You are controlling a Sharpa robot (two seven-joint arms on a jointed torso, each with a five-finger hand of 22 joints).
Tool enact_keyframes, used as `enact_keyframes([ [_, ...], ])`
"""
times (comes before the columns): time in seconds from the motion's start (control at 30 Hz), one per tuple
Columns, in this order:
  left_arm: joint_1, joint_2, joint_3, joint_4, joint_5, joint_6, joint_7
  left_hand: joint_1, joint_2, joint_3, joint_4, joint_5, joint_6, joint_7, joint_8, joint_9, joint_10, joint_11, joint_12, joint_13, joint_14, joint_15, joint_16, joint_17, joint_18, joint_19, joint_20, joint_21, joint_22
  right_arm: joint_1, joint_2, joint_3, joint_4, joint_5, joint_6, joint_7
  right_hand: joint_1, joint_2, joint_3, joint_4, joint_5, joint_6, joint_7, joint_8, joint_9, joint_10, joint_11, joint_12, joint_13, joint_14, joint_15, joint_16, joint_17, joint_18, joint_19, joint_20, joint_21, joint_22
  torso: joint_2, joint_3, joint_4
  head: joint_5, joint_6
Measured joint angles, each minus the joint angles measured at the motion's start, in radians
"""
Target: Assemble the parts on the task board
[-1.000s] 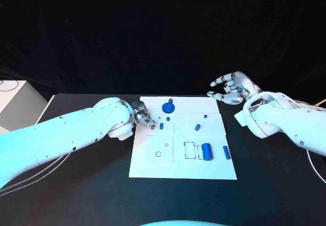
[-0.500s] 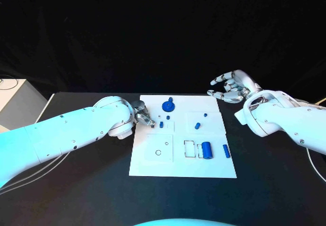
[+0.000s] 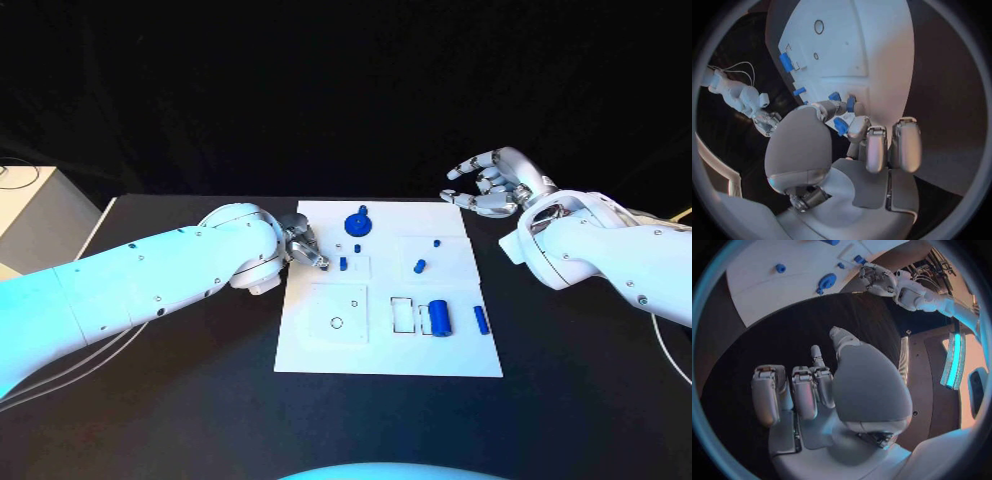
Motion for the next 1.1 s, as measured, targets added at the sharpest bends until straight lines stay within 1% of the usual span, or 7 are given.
enact_keyframes([
  [0.43,-0.003,0.006,-0.001,-0.008,-0.007,0.001,0.001,0.000,0.000,0.000,0.000,0.000,0.004,0.000,-0.002,-0.001,0.000,0.000,0.000,-0.003,0.000,0.000,0.000,0.000,0.000,0.000,0.000,0.000,0.000,0.000,-0.001,0.000,0.001,0.000,0.000,0.000,0.000,0.000,0.000,0.000,0.000,0.000,0.000,0.000,0.000,0.000,0.000,0.000,0.000,0.000,0.000,0.000,0.000,0.000,0.000,0.000,0.000,0.000,0.001,0.0003,-0.0003,-0.002,-0.004],
  [1.1,-0.002,0.013,-0.001,-0.013,-0.030,0.014,0.001,0.000,0.000,0.000,0.000,0.000,0.004,0.000,-0.002,-0.001,0.000,0.000,-0.005,-0.004,0.000,0.000,0.000,0.000,0.000,0.000,0.000,0.000,0.000,0.000,-0.002,0.000,0.003,0.000,0.000,0.000,0.000,0.000,0.000,0.000,0.000,0.000,0.000,0.000,0.000,0.000,0.000,0.000,0.000,0.000,0.000,0.000,0.000,0.000,0.000,0.000,0.000,0.000,0.001,0.0001,-0.0003,-0.005,-0.012],
])
